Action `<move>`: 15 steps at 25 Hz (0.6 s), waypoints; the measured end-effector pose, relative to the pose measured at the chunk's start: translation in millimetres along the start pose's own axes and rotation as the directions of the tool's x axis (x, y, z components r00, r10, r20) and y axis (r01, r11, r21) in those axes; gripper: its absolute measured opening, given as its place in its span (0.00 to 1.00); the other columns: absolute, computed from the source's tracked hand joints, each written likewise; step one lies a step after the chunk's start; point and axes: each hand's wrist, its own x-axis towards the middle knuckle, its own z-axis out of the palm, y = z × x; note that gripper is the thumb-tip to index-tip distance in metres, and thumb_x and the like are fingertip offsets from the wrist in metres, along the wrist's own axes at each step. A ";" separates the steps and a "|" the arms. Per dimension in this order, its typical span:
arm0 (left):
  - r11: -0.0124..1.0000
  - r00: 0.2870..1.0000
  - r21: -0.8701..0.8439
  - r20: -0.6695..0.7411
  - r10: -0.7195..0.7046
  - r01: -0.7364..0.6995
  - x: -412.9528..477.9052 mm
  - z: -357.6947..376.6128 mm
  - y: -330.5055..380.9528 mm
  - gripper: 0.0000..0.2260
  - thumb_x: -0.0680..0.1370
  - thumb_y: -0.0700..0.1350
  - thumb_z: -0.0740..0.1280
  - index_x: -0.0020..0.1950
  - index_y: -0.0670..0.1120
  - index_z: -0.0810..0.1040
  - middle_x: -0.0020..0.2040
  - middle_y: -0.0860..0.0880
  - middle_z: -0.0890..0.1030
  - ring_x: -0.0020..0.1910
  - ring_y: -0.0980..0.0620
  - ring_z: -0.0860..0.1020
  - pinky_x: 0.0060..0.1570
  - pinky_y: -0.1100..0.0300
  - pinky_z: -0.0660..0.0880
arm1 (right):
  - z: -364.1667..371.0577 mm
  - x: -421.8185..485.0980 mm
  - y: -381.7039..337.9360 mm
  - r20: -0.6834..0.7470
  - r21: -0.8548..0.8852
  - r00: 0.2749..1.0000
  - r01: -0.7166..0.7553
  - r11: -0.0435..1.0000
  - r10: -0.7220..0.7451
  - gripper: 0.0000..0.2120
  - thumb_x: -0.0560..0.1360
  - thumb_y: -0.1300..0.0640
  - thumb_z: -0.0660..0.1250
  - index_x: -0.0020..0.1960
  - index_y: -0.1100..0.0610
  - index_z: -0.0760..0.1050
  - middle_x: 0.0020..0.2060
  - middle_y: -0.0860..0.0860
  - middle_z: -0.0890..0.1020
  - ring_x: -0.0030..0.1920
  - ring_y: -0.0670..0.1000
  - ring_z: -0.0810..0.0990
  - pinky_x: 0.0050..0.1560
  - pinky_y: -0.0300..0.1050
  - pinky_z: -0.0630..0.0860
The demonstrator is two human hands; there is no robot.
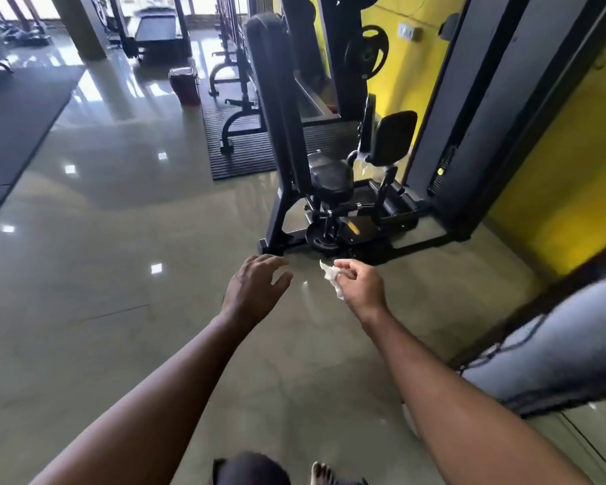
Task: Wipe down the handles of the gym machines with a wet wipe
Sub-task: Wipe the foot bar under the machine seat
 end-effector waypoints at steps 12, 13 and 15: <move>0.987 0.962 -0.041 0.223 0.160 -0.155 324.8 122.2 -98.3 0.11 0.77 0.49 0.68 0.58 0.51 0.83 0.56 0.52 0.83 0.56 0.48 0.77 0.53 0.54 0.75 | 70.3 294.1 6.7 -0.182 -0.197 0.982 -0.075 0.978 0.039 0.10 0.78 0.58 0.68 0.57 0.58 0.83 0.48 0.57 0.79 0.31 0.41 0.77 0.32 0.21 0.67; 0.985 0.955 -0.050 0.240 0.172 -0.165 347.4 132.2 -104.3 0.11 0.76 0.49 0.69 0.57 0.51 0.83 0.55 0.52 0.83 0.55 0.47 0.77 0.52 0.53 0.76 | 73.7 312.3 8.7 -0.188 -0.225 0.981 -0.086 0.970 0.044 0.10 0.78 0.61 0.67 0.57 0.60 0.82 0.49 0.58 0.78 0.32 0.39 0.75 0.33 0.19 0.65; 0.982 0.941 -0.076 0.282 0.188 -0.173 389.7 156.4 -111.8 0.10 0.76 0.48 0.69 0.57 0.50 0.83 0.54 0.52 0.84 0.54 0.48 0.77 0.51 0.53 0.76 | 78.4 351.5 18.7 -0.200 -0.285 0.977 -0.127 0.950 0.071 0.12 0.77 0.66 0.66 0.58 0.61 0.82 0.52 0.58 0.77 0.36 0.43 0.75 0.39 0.19 0.66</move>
